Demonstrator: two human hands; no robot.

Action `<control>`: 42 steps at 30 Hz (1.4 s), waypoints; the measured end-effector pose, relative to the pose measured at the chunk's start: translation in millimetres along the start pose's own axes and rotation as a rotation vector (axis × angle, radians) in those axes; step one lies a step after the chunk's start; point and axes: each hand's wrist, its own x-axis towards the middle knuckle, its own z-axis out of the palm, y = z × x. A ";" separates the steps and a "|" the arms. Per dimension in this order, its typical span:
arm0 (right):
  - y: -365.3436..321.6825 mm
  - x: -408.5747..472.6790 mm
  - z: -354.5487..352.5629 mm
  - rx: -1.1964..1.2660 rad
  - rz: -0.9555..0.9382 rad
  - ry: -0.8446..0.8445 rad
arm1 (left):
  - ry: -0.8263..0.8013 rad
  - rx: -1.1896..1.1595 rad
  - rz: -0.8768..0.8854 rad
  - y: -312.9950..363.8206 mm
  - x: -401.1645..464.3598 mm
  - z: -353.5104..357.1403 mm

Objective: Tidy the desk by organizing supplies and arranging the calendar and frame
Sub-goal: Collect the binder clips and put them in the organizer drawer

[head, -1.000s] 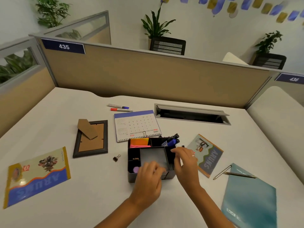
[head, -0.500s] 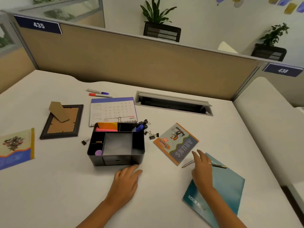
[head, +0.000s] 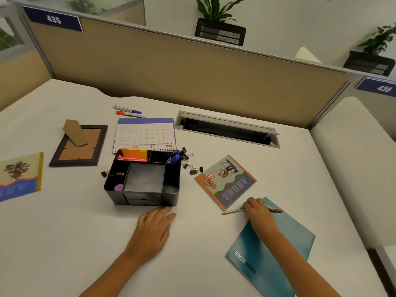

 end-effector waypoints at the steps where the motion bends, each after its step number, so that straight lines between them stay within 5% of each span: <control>1: -1.5 1.9 -1.8 -0.013 -0.014 0.017 | 0.000 0.003 0.003 -0.1 -0.2 0.1; 8: -26.9 7.0 -21.4 0.125 -0.052 0.128 | 0.055 -0.101 -0.015 3.5 0.8 -0.5; 14: -89.2 21.9 -67.4 0.520 -0.080 0.275 | 0.100 -0.610 -0.127 45.9 27.6 -44.0; 21: -162.9 39.9 -111.1 0.637 -0.252 0.275 | 0.388 -1.005 -0.256 50.6 59.3 -131.1; 26: -199.8 48.1 -145.3 0.773 -0.333 0.259 | 0.451 -0.950 -0.246 9.7 57.5 -173.0; 32: -234.4 74.5 -179.0 0.985 -0.203 0.542 | 0.637 -0.730 -0.196 -48.3 61.1 -225.3; 42: -281.2 111.3 -152.9 0.917 -0.220 0.563 | 0.323 -0.378 -0.114 -129.0 60.6 -189.6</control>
